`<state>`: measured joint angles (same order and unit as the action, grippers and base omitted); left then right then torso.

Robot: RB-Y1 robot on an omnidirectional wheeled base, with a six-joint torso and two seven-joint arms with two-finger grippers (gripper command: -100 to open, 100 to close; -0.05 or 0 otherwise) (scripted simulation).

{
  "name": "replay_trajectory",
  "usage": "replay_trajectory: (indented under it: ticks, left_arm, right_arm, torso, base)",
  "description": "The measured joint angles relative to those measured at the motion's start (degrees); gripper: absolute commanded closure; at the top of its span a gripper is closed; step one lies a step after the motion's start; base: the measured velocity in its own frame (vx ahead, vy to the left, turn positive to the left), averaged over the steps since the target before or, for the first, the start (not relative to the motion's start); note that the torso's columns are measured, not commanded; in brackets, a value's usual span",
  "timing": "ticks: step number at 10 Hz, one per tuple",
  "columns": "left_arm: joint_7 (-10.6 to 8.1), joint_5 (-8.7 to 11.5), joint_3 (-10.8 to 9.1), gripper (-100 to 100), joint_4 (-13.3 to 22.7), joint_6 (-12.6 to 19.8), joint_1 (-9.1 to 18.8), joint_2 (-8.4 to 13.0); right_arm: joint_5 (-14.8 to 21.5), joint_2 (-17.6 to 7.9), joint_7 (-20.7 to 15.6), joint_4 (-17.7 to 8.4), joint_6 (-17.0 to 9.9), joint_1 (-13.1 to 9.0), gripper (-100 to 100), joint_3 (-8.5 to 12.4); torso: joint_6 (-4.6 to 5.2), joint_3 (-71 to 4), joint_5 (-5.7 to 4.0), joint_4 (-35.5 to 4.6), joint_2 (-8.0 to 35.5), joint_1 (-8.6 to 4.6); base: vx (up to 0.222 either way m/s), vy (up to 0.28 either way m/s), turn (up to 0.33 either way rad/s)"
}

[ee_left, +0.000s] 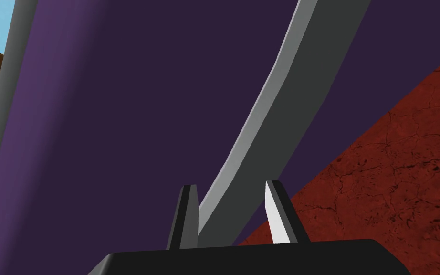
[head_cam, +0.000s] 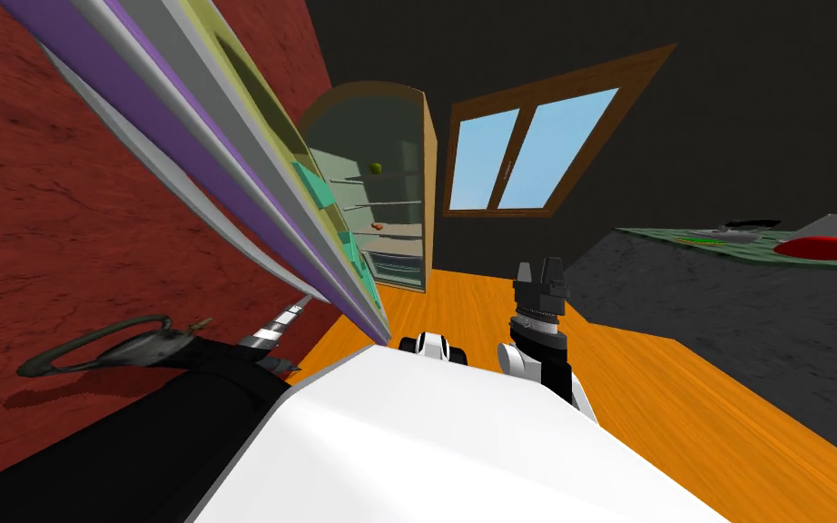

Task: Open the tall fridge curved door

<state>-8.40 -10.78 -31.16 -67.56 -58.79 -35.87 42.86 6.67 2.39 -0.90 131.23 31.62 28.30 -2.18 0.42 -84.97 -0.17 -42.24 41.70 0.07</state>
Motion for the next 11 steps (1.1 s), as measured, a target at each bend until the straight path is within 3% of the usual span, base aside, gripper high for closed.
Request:
replay_trajectory:
  ticks: [3, 6, 11]
  left_arm:
    - [-0.71, -0.29, 0.49, 100, -1.63, -1.83, -1.15, 0.29]
    - [-0.77, -0.97, 1.5, 100, -1.96, -4.29, -1.87, 0.3]
    - [-1.23, -1.95, 2.77, 100, -4.41, -8.17, -3.81, 0.43]
  right_arm:
    - [0.0, 0.01, 0.0, 0.0, 0.0, 0.01, 0, -0.01]
    - [0.0, 0.0, 0.0, 0.0, 0.0, 0.01, 0, 0.0]
    - [0.0, -0.01, 0.0, 0.0, 0.0, 0.01, 0, 0.01]
  torso:
    - [-0.18, 0.11, 0.11, 0.07, 0.07, -0.43]
    - [-0.11, 0.15, 0.09, -0.06, 0.24, 0.25]
    - [0.26, -0.16, -0.01, -0.01, -0.19, 0.22]
  base:
    - [-0.09, 0.18, -0.001]
    - [-0.07, 0.227, -0.006]
    - [-0.076, 0.288, -0.014]
